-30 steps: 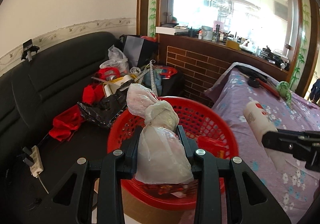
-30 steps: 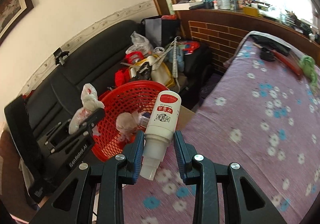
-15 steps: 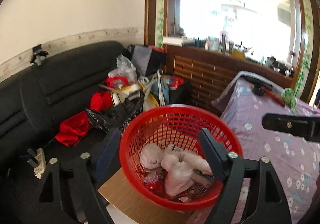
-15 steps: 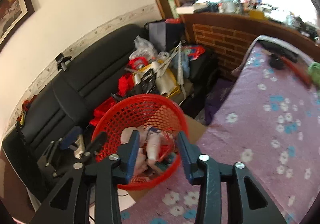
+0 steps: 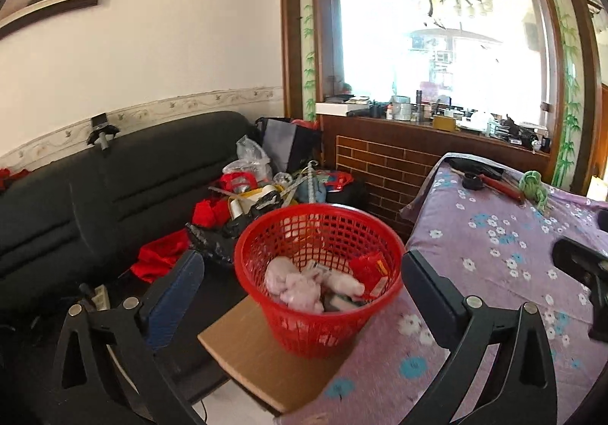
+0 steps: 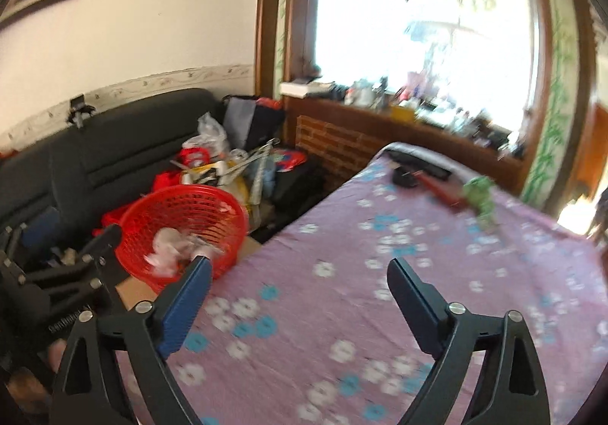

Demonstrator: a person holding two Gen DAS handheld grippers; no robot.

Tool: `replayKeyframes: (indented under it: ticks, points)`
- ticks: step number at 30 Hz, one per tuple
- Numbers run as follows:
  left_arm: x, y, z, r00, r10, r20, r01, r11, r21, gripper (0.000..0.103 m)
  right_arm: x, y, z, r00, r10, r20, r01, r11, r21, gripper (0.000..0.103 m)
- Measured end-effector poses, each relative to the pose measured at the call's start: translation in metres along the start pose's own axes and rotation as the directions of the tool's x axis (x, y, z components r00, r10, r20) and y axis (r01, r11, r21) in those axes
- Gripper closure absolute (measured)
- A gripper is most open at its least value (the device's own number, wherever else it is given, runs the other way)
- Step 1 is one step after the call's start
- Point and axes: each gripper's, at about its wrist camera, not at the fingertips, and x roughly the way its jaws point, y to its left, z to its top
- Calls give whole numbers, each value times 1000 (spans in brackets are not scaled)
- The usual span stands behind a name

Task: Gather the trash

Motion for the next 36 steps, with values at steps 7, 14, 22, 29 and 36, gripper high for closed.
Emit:
replayKeyframes:
  ticks: [7, 14, 22, 29, 36]
  points:
    - [-33, -18, -18, 997, 78, 25, -80, 994, 75, 0, -42, -13, -32, 997, -68, 39, 69, 997, -16, 2]
    - [-45, -25, -30, 991, 137, -4, -137, 990, 43, 0, -64, -26, -52, 994, -101, 42, 102, 995, -1, 1]
    - [-46, -38, -31, 994, 112, -20, -109, 988, 113, 0, -72, -39, -55, 993, -111, 45, 109, 993, 44, 0]
    - [-45, -41, -33, 995, 101, -22, -98, 987, 127, 0, -67, -44, -57, 993, -118, 16, 116, 991, 64, 0]
    - [-41, -40, -33, 994, 102, -33, -98, 988, 120, 0, -63, -45, -57, 992, -126, 0, 126, 990, 64, 0]
